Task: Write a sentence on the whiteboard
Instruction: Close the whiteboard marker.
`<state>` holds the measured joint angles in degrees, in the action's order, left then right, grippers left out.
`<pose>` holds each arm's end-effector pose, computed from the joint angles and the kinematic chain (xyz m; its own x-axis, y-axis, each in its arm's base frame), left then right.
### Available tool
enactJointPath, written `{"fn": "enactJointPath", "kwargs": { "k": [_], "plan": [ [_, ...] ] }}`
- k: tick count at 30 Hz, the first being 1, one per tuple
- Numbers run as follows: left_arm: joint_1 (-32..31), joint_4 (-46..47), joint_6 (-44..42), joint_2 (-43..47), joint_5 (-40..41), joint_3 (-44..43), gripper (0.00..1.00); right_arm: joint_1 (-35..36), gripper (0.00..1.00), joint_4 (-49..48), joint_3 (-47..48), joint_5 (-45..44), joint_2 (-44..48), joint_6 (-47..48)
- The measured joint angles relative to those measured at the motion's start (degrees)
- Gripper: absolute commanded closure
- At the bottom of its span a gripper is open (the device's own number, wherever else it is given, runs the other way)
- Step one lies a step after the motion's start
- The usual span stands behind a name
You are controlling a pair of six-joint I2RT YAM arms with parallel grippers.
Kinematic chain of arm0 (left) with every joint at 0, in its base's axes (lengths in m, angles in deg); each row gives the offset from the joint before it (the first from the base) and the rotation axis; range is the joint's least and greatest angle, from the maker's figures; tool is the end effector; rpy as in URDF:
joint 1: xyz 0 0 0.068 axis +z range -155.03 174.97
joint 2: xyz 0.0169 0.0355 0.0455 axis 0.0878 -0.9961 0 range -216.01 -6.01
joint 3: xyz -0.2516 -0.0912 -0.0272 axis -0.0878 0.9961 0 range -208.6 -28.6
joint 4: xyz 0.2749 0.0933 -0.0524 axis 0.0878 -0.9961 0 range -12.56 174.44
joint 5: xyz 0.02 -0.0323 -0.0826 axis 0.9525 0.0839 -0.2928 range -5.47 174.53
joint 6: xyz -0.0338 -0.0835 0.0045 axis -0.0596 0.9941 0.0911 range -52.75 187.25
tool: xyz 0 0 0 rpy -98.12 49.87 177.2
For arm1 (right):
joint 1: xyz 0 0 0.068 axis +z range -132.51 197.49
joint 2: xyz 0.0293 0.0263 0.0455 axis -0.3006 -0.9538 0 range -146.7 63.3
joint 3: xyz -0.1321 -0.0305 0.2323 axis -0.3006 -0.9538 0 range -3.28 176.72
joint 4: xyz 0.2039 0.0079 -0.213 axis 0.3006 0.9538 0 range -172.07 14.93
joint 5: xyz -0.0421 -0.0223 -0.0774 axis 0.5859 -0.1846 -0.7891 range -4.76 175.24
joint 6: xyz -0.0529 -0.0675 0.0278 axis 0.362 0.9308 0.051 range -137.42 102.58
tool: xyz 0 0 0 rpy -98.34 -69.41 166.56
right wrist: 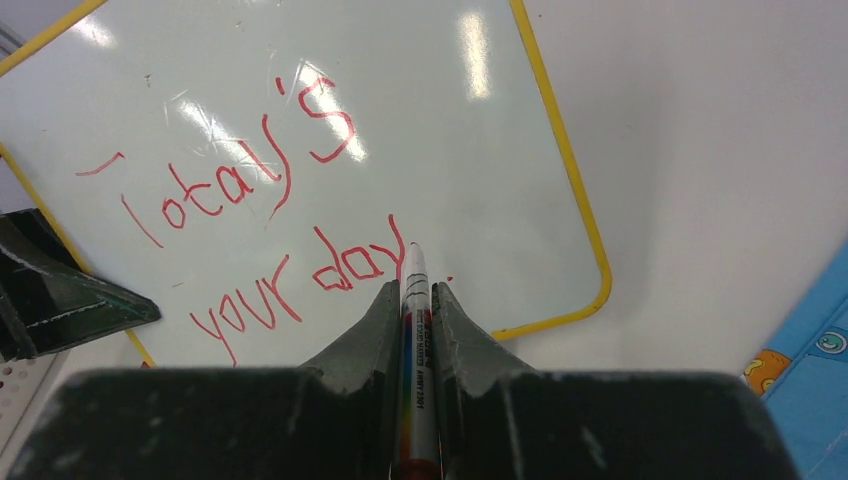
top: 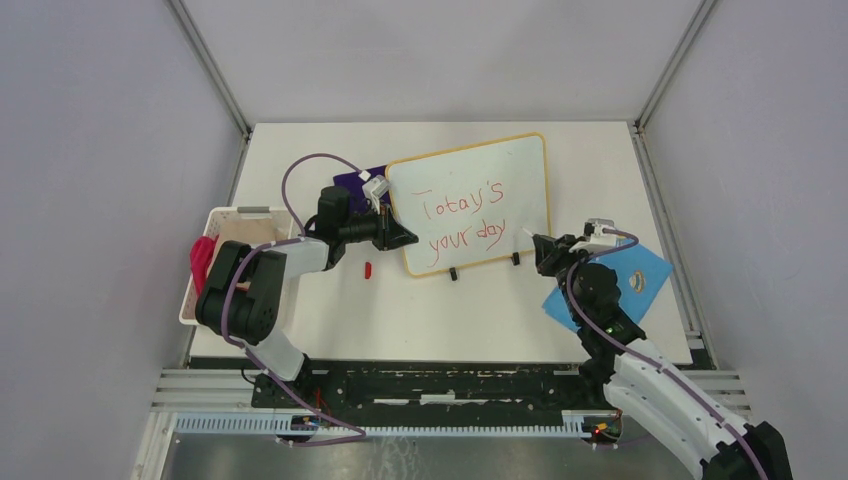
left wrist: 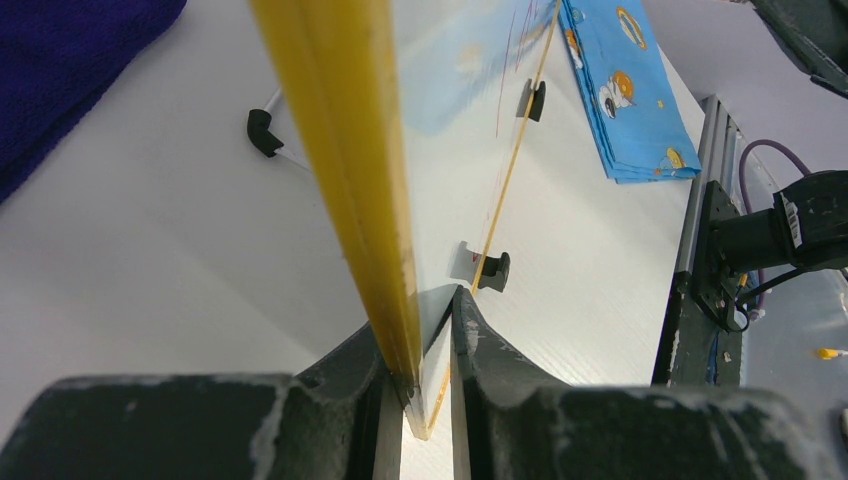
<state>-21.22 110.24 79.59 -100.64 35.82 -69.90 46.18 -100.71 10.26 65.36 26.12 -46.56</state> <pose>0.3379 -0.1611 0.1247 -0.6096 0.0301 -0.7921 0.7101 0.4651 -0.5287 0.2263 0.0926 0.2001 -0.1421 0.4443 -0.8845 -0.0975 0.8830 0.4592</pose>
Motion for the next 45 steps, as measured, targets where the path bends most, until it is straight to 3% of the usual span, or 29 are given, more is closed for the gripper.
{"fn": "enactJointPath", "kwargs": {
  "k": [9,15,17,20,22,28,35,41,45],
  "plan": [
    [-0.1,-0.9,0.0,0.7,0.8,0.0,0.67,0.0,1.0,9.3,1.6,3.5,8.0,3.1],
    [-0.9,-5.2,-1.8,2.7,7.0,0.4,0.49,0.0,1.0,13.7,2.9,5.1,10.9,5.7],
    [-1.1,-7.4,-2.0,3.7,9.2,0.9,0.31,0.0,1.0,14.8,3.1,5.1,11.9,6.6],
    [-1.2,-10.2,-2.7,4.9,12.0,1.6,0.2,0.0,1.0,16.0,3.5,5.1,13.1,7.8],
    [-1.1,-11.9,-2.7,5.8,13.8,2.0,0.02,0.0,1.0,16.6,3.9,5.2,13.4,8.4],
    [-1.1,-17.7,-2.7,12.5,18.7,2.0,0.0,0.0,1.0,19.0,6.6,5.7,14.3,10.9],
    [-1.2,-30.9,-1.4,27.1,33.7,-4.5,0.0,0.0,1.0,21.3,12.7,8.7,15.0,14.0],
    [-1.0,-42.1,6.7,34.7,50.1,-10.7,0.0,0.0,1.0,22.4,14.2,12.2,15.1,15.8],
    [-0.9,-49.7,11.5,34.5,53.9,-10.6,0.0,0.1,1.0,24.4,14.2,12.1,15.1,17.3]
  ]
}}
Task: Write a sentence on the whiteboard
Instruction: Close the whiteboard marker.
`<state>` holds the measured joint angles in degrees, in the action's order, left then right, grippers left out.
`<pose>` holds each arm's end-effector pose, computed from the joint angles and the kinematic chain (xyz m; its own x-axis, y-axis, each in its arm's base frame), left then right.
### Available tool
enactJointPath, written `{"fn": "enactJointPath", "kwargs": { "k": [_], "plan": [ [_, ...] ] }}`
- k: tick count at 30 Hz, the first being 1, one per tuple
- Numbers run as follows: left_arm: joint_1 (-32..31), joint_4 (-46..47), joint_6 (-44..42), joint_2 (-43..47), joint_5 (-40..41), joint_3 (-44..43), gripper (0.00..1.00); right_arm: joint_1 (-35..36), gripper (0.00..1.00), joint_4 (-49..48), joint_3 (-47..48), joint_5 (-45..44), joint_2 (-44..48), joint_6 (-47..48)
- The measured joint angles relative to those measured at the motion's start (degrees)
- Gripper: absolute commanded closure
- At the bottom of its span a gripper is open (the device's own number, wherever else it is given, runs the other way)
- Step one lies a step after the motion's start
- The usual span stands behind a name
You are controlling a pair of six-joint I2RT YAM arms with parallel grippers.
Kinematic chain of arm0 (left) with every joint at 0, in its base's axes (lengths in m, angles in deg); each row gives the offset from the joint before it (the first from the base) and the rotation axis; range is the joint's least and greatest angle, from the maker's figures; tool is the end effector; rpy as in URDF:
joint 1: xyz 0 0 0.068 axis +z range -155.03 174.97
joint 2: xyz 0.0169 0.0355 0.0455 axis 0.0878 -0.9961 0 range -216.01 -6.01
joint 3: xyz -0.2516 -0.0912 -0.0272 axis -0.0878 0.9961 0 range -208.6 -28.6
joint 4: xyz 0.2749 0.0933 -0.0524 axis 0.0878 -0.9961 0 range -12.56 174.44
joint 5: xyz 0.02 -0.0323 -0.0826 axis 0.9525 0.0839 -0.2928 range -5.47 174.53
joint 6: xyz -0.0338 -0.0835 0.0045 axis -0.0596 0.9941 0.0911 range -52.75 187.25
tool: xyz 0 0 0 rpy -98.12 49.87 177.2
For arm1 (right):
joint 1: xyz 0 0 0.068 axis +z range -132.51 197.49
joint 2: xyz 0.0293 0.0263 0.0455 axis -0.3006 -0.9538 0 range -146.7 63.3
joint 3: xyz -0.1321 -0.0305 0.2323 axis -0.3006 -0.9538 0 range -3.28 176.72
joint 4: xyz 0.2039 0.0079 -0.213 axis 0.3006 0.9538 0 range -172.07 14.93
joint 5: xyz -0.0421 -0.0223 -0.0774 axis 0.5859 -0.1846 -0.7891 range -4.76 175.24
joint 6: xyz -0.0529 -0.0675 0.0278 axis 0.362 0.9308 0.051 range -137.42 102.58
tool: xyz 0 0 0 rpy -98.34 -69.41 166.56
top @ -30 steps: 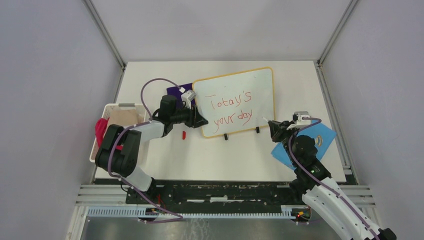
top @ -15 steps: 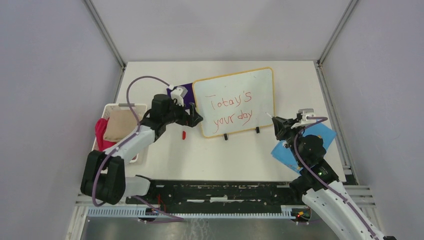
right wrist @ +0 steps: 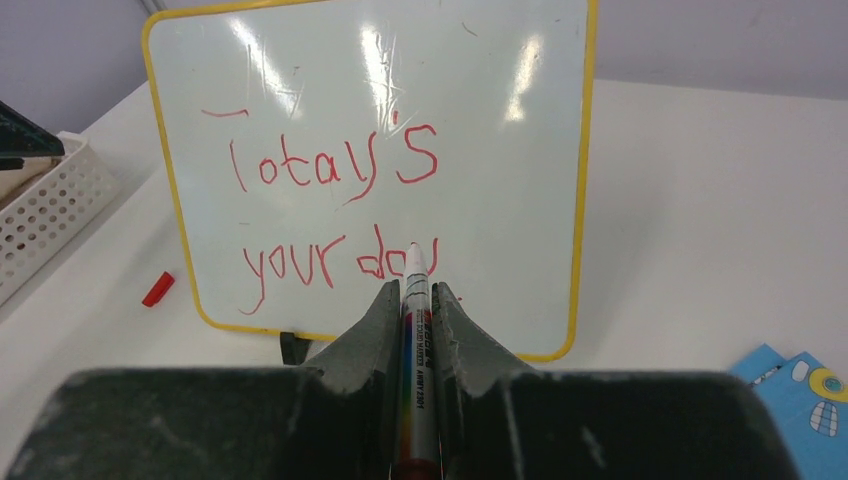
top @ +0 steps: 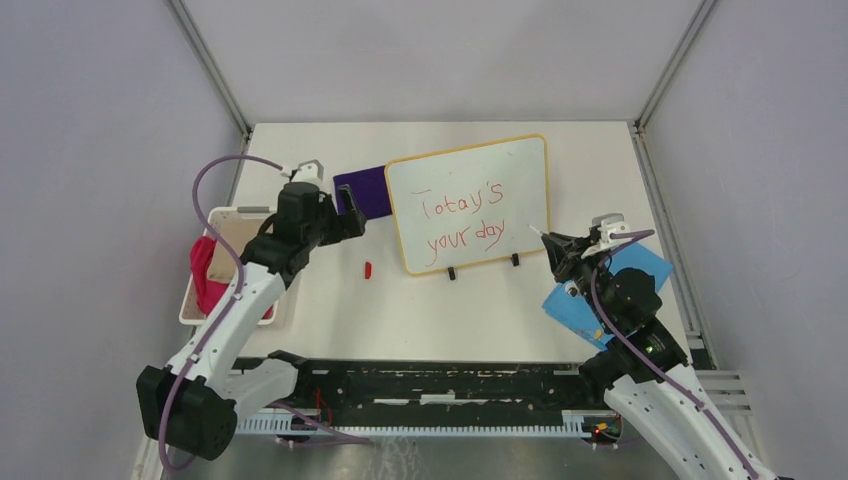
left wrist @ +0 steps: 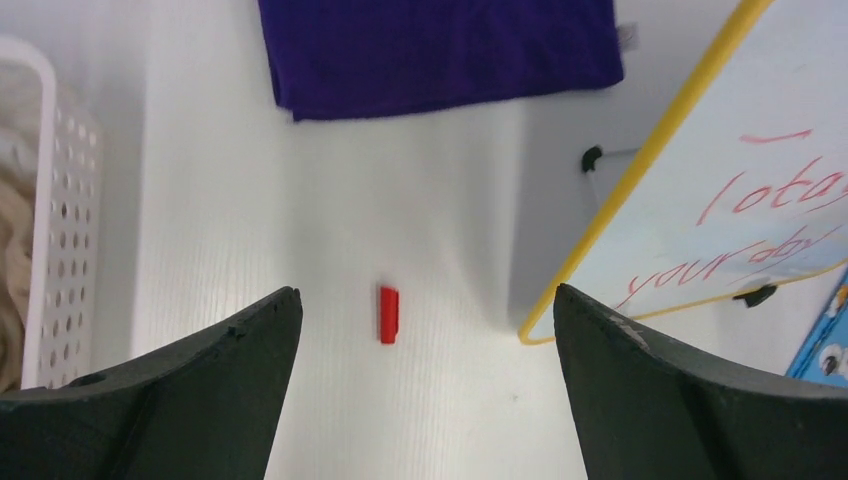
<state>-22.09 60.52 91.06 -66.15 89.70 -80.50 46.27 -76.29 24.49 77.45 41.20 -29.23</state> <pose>0.2959 -0.0832 0.2761 -0.5540 -0.2505 -0.7940 -0.0047 0.9546 -0.2979 0.1859 0.0897 0.2984 -0.0752 0.1902 -0.9789 -0.3502 0.9141 0.2045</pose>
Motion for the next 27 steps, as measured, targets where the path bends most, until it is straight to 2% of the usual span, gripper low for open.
{"fn": "enactJointPath", "kwargs": {
  "k": [4,9,21,27],
  "plan": [
    [0.0,-5.3,2.0,-0.2,-0.5,2.5,0.01,0.0,1.0,1.9,0.0,-0.3,0.0,1.2],
    [0.0,-9.1,2.2,-1.1,-2.3,3.5,0.07,0.0,1.0,3.2,0.0,-0.7,-0.1,2.0],
    [-6.4,-11.6,2.2,-18.6,0.0,0.7,0.13,0.4,1.0,4.4,0.0,-1.6,-1.3,3.6],
    [-6.4,-11.5,2.2,-22.3,2.3,-1.1,0.23,0.4,1.0,4.6,0.0,-2.8,0.5,4.4]
  ]
}}
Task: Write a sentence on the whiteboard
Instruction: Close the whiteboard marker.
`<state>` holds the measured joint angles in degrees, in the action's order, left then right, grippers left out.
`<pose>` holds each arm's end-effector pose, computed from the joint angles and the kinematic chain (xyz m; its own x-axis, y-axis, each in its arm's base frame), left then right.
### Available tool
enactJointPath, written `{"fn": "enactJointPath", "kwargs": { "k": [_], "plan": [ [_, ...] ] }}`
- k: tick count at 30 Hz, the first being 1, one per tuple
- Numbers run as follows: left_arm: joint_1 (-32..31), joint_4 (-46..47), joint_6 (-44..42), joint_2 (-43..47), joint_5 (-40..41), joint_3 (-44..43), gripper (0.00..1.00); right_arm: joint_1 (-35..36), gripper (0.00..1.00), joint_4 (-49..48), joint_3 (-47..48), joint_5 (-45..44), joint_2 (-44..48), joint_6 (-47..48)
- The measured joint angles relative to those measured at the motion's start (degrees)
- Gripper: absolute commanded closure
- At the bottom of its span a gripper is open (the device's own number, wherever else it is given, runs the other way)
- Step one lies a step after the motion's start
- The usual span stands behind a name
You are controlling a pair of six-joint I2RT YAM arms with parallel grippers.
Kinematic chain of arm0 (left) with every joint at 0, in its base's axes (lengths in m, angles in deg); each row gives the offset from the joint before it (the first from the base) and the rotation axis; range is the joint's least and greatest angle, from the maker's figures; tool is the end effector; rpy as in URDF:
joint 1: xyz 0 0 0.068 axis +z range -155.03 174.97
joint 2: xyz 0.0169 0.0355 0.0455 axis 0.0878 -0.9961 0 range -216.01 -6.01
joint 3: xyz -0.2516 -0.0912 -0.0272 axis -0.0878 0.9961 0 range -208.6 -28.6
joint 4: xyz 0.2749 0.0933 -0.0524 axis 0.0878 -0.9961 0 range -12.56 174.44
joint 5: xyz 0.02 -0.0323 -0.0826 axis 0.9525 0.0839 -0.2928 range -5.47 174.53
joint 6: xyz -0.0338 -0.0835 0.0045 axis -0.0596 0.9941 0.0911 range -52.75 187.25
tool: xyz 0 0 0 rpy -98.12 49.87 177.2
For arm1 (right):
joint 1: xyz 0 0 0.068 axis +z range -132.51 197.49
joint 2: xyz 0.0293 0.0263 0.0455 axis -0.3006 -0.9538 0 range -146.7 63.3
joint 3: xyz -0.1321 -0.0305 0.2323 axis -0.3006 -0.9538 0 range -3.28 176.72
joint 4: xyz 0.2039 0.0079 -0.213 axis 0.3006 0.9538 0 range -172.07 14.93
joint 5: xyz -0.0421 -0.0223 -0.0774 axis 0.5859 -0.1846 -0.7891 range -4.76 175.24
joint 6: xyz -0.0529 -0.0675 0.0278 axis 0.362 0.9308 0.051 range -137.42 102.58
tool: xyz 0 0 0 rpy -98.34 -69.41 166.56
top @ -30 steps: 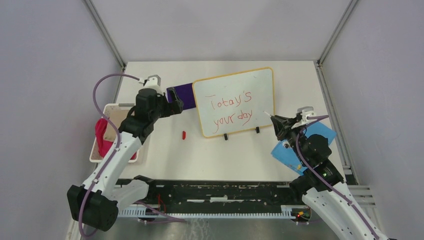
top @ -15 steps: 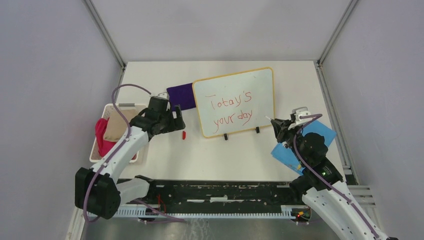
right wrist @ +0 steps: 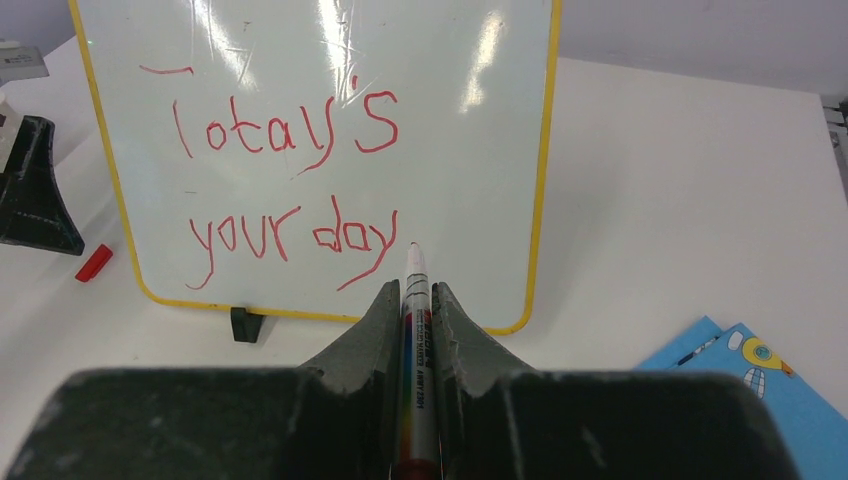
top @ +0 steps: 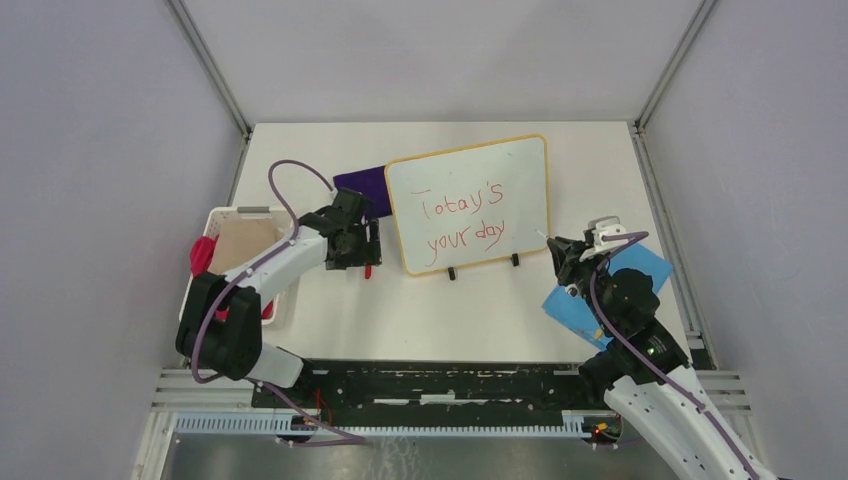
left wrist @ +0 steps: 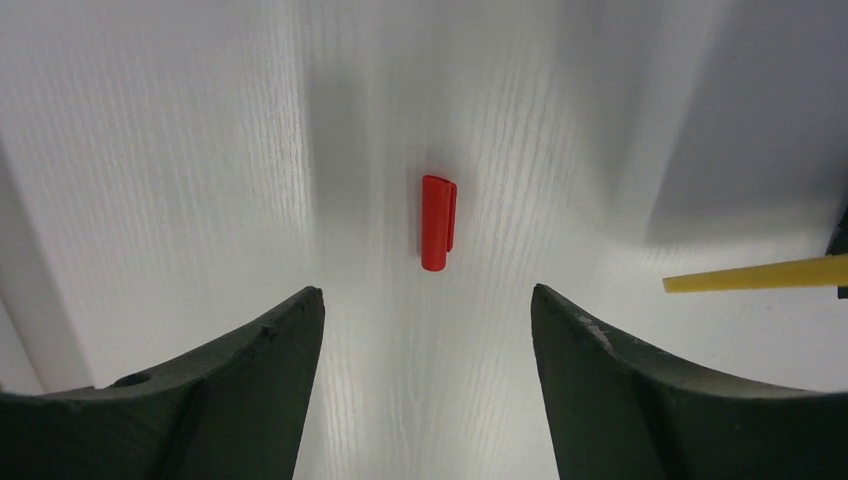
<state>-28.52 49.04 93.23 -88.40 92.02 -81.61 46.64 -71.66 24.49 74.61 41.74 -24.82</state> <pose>0.3023 -0.1198 0.1467 -0.8966 -0.0839 -0.4348 -0.0539 0.9953 -0.0808 0.1848 0.0861 0.2878 -0.1046 0.0867 -0.9907 -0.3072 0.9447 0.1151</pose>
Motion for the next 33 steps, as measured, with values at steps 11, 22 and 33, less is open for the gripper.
{"fn": "enactJointPath", "kwargs": {
  "k": [11,22,33],
  "plan": [
    [0.0,0.4,-0.1,-8.7,0.1,-3.1,0.44,0.0,1.0,1.0,0.0,-1.4,2.2,1.1],
    [0.0,0.7,-0.1,-12.8,1.7,-4.6,0.5,0.0,1.0,1.4,0.0,-2.0,3.3,1.1],
    [0.0,1.5,-0.1,-15.3,2.0,-5.2,0.55,0.0,1.0,1.7,0.0,-2.2,4.4,1.0]
  ]
}}
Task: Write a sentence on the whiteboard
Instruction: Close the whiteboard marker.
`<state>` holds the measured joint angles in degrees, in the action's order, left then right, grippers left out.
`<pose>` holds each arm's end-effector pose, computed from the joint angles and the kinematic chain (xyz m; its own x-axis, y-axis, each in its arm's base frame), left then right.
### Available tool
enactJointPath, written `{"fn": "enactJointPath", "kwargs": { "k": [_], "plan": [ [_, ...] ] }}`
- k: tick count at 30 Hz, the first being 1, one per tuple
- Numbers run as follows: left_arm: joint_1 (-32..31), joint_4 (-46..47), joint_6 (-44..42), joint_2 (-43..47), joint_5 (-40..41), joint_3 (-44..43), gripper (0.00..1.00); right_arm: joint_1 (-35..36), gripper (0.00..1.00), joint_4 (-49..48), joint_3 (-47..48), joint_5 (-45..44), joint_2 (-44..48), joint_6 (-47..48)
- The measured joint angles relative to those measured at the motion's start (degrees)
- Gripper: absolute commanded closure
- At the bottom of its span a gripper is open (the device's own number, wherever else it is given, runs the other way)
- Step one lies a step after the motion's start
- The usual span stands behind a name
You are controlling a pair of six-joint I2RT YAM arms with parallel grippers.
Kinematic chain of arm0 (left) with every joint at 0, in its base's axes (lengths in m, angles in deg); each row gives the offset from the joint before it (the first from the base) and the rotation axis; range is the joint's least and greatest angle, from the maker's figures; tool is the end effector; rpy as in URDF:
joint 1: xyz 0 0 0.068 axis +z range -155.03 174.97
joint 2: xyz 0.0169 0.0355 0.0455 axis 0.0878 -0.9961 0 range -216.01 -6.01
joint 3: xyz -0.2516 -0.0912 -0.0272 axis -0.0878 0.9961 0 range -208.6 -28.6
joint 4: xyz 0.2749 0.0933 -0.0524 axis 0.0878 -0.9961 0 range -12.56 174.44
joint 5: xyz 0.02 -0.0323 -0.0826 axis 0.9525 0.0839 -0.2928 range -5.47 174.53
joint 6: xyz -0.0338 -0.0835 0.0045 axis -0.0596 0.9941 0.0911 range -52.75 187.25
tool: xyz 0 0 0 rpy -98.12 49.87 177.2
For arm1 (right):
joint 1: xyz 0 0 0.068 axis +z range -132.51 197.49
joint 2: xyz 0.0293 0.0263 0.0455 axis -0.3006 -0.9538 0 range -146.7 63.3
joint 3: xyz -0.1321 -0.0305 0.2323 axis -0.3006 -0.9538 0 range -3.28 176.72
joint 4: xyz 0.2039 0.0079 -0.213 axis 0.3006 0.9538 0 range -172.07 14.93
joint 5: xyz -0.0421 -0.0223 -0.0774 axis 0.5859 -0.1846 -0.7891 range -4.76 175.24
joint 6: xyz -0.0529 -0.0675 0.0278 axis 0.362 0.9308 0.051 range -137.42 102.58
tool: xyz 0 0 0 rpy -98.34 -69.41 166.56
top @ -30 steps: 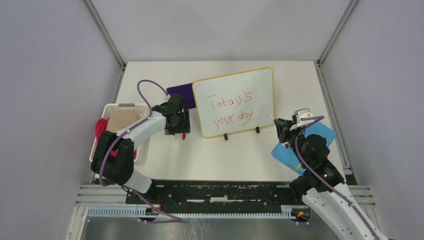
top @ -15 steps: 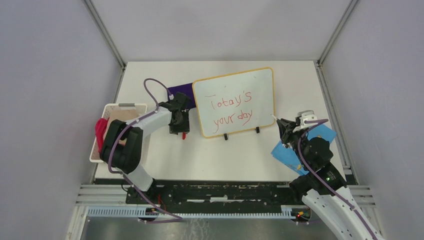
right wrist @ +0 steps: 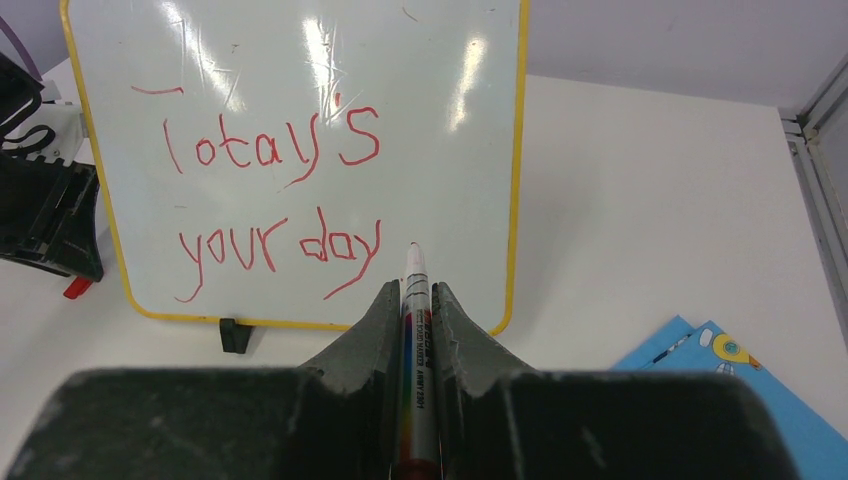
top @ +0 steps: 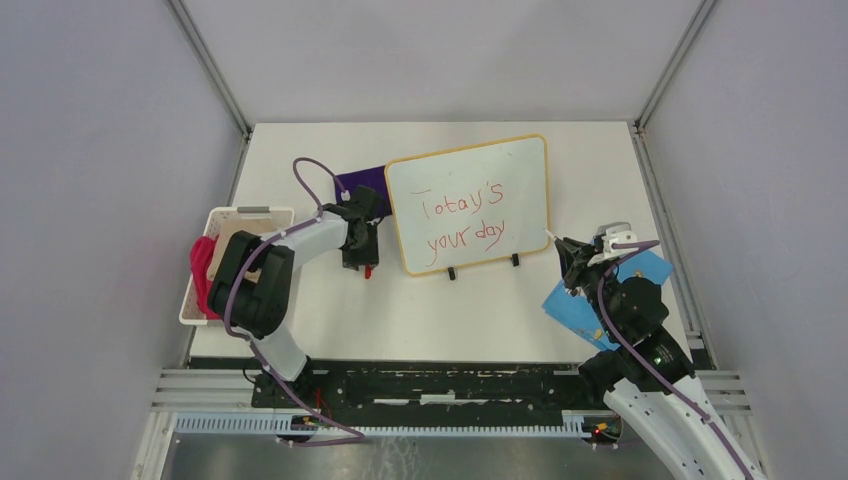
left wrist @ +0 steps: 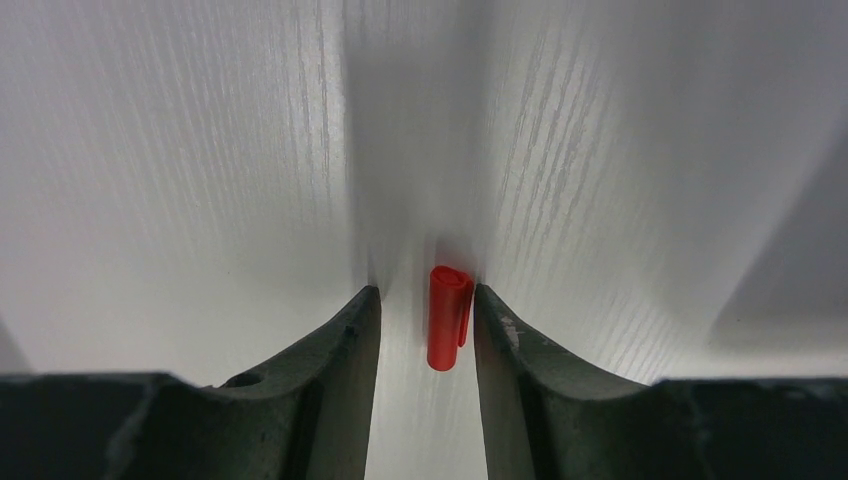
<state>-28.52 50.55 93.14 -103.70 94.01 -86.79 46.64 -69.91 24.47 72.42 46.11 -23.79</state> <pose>0.3293 -0.1286 0.0920 -0.9434 -0.0596 -0.3262 -0.0689 0.9975 0.0170 0.1736 0.0764 0.2965 -0.0556 0.0929 -0.9941 -0.2768 0.9552 0.1048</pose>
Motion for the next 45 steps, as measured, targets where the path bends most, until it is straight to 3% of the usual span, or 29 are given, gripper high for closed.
{"fn": "enactJointPath", "kwargs": {
  "k": [11,30,45],
  "plan": [
    [0.0,0.9,0.0,-0.2,0.1,0.0,0.56,0.0,1.0,0.0,0.0,-0.3,0.0,-0.2],
    [0.0,2.3,0.0,0.4,1.0,1.0,0.73,0.0,1.0,0.9,0.0,-0.4,0.0,-0.9],
    [0.0,1.2,0.0,2.1,2.4,2.4,0.62,0.0,1.0,1.3,0.0,-0.3,0.0,-1.1]
  ]
}}
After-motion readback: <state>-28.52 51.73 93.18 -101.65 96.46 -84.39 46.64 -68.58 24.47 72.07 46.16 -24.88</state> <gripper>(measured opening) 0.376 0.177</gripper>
